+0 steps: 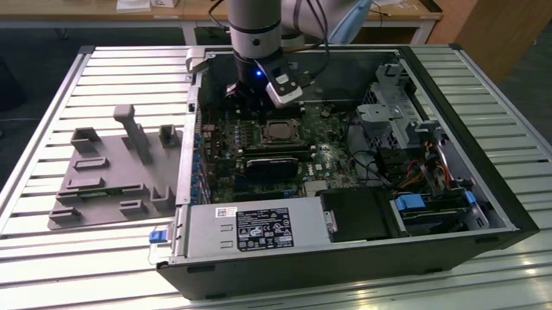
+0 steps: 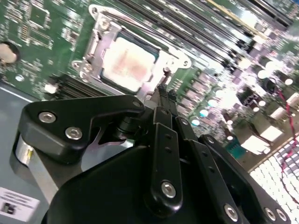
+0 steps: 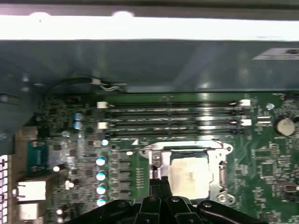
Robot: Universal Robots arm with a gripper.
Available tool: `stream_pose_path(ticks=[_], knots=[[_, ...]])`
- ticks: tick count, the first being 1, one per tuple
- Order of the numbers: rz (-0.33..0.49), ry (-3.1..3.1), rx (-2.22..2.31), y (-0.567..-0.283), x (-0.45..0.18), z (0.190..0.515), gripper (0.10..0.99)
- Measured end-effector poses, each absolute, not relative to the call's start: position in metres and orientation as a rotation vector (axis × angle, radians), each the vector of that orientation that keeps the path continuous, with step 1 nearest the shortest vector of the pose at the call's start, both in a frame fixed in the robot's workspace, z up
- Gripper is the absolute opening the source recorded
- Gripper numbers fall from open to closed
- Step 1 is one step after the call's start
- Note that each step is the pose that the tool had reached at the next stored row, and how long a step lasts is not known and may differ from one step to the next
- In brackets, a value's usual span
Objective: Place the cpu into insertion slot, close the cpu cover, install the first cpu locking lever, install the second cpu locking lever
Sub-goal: 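Install the first cpu locking lever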
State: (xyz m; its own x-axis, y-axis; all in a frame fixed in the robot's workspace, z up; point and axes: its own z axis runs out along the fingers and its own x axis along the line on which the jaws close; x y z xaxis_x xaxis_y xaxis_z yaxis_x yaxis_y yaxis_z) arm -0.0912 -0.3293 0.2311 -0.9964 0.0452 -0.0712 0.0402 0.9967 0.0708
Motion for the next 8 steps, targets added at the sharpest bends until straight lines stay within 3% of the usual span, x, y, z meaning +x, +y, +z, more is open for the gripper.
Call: stream_pose_path(ticks=[8], knots=[[0.106,3.064,0.066,-0.329,-0.109,0.231,0.102]])
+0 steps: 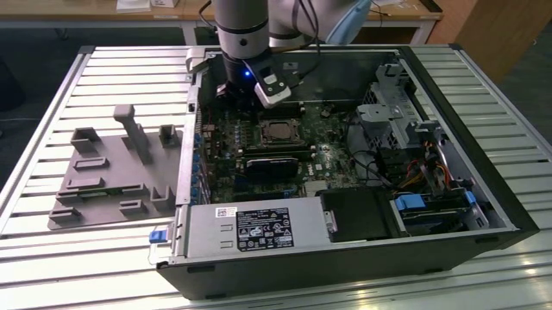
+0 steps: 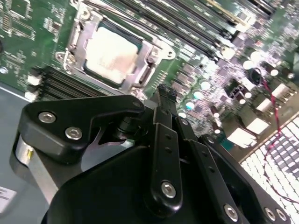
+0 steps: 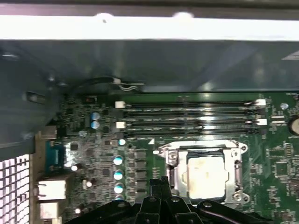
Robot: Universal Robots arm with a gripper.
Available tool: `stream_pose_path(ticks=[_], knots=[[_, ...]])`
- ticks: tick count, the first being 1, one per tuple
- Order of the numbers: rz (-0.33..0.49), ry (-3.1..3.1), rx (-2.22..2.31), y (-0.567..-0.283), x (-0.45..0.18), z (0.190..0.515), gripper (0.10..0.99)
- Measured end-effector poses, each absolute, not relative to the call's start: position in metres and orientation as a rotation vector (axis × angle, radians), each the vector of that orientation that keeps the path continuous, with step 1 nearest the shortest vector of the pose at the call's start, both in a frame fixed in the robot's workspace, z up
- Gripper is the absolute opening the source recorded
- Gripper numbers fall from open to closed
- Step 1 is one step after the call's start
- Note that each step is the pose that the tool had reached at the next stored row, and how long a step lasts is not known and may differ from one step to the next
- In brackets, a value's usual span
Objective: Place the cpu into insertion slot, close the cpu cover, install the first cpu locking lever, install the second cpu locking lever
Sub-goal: 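Install the first cpu locking lever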
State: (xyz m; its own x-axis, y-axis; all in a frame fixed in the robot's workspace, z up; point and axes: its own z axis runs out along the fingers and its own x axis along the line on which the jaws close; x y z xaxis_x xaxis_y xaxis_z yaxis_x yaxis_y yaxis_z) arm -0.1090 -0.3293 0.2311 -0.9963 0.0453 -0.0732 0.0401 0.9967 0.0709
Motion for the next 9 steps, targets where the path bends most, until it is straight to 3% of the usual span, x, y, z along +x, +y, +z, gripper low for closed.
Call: stream_pose_path(ticks=[9], knots=[[0.137,3.057,0.066,-0.3293,-0.1190,0.2313,0.102]])
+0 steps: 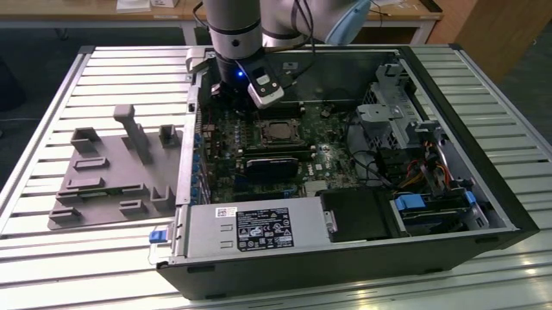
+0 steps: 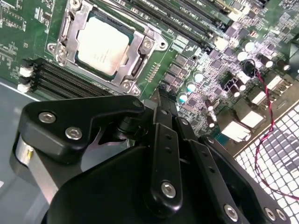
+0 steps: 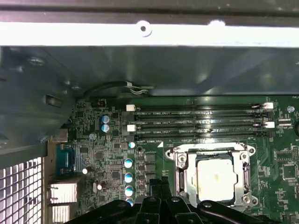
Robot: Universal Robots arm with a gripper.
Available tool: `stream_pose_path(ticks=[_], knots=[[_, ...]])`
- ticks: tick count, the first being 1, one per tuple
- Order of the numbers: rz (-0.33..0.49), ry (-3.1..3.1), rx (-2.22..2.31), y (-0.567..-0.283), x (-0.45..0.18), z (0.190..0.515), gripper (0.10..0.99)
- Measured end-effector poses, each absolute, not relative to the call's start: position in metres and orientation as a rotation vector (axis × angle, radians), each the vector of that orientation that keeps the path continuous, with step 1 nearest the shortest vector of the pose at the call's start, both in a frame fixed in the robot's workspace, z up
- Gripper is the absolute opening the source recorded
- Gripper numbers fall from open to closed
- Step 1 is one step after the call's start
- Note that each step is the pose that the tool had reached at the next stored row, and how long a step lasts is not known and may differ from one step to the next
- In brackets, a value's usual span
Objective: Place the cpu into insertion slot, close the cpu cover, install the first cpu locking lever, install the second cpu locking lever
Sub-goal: 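Install the first cpu locking lever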
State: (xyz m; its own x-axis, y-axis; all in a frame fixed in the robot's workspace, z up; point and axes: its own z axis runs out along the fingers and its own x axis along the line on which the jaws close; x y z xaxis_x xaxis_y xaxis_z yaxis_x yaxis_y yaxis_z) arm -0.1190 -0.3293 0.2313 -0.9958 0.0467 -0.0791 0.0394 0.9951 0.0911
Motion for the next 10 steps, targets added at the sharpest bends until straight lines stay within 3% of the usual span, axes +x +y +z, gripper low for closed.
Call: stream_pose_path(ticks=[10], knots=[[0.173,3.049,0.067,-0.329,-0.119,0.242,0.102]])
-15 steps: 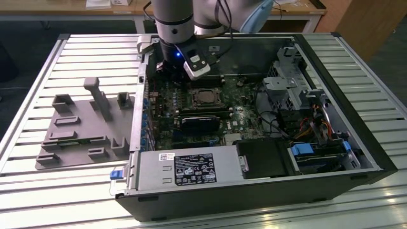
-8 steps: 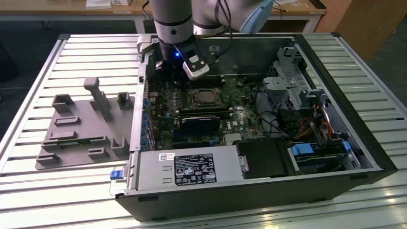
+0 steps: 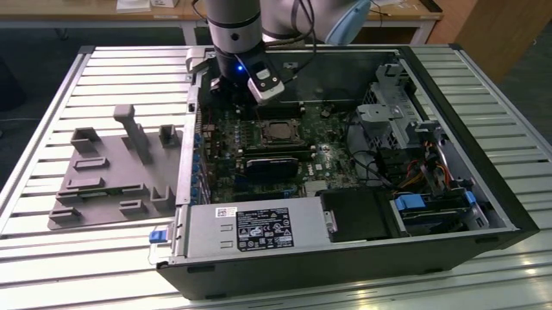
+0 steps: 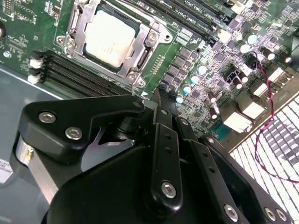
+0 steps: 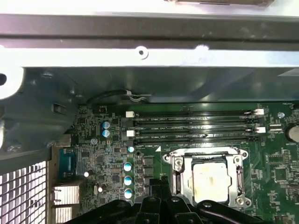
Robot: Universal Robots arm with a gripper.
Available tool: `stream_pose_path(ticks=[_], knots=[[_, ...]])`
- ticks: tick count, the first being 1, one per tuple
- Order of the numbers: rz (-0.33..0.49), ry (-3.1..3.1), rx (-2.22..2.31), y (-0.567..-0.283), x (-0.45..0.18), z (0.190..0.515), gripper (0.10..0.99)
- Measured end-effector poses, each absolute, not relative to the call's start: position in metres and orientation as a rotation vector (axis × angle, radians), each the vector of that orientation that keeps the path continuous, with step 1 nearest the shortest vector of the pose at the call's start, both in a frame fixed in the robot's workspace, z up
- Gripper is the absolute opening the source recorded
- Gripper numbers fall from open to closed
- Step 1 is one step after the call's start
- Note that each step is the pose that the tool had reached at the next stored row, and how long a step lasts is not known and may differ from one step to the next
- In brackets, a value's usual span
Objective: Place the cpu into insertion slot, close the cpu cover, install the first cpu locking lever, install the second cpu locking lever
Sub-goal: 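Install the first cpu locking lever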
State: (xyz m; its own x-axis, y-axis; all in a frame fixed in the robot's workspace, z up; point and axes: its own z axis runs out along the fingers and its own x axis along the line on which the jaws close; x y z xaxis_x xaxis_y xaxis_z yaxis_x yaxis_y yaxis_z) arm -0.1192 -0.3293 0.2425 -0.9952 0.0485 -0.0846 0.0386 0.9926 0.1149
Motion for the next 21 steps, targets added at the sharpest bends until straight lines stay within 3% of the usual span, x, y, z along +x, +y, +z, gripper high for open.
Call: stream_pose_path(ticks=[14,21], knots=[[0.181,3.043,0.067,-0.329,-0.119,0.262,0.102],[0.249,3.038,0.070,-0.329,-0.120,0.262,0.102]])
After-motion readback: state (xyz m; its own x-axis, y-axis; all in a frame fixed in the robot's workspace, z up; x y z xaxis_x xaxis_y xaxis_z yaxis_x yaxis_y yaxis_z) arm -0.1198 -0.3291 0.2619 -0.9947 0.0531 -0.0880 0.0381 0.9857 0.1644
